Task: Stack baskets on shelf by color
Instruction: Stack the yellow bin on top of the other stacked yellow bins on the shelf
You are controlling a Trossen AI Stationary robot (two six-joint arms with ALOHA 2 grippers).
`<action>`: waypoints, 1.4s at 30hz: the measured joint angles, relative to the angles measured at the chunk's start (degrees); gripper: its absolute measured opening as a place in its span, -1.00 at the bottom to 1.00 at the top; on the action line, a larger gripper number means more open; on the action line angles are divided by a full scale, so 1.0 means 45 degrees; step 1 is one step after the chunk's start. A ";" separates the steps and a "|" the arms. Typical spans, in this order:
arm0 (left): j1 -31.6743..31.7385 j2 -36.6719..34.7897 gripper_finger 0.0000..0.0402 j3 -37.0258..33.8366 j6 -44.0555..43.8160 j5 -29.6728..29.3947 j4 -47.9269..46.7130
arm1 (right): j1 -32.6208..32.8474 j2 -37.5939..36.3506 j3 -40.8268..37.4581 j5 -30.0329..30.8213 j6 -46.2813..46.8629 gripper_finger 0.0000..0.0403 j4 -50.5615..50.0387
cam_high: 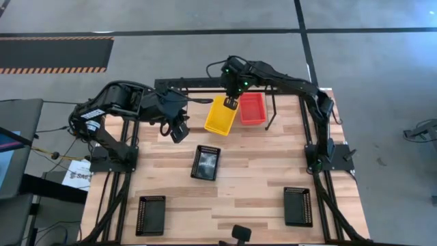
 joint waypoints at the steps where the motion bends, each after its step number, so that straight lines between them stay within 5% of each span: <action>1: 0.0000 0.0000 -0.58 0.0000 -0.0031 0.0000 0.0000 | -0.0011 0.0000 0.0000 -0.0009 -0.0005 -1.00 -0.0008; 32: 0.0000 0.0010 -0.58 0.0005 -0.0206 -0.0115 0.0000 | 0.0310 0.1292 -0.0010 0.0042 -0.0498 -1.00 -0.0253; 42: 0.0005 0.0010 -0.58 0.0005 -0.0008 -0.0323 0.0000 | 0.0498 -0.0461 0.0083 0.0531 -0.0393 -1.00 -0.0069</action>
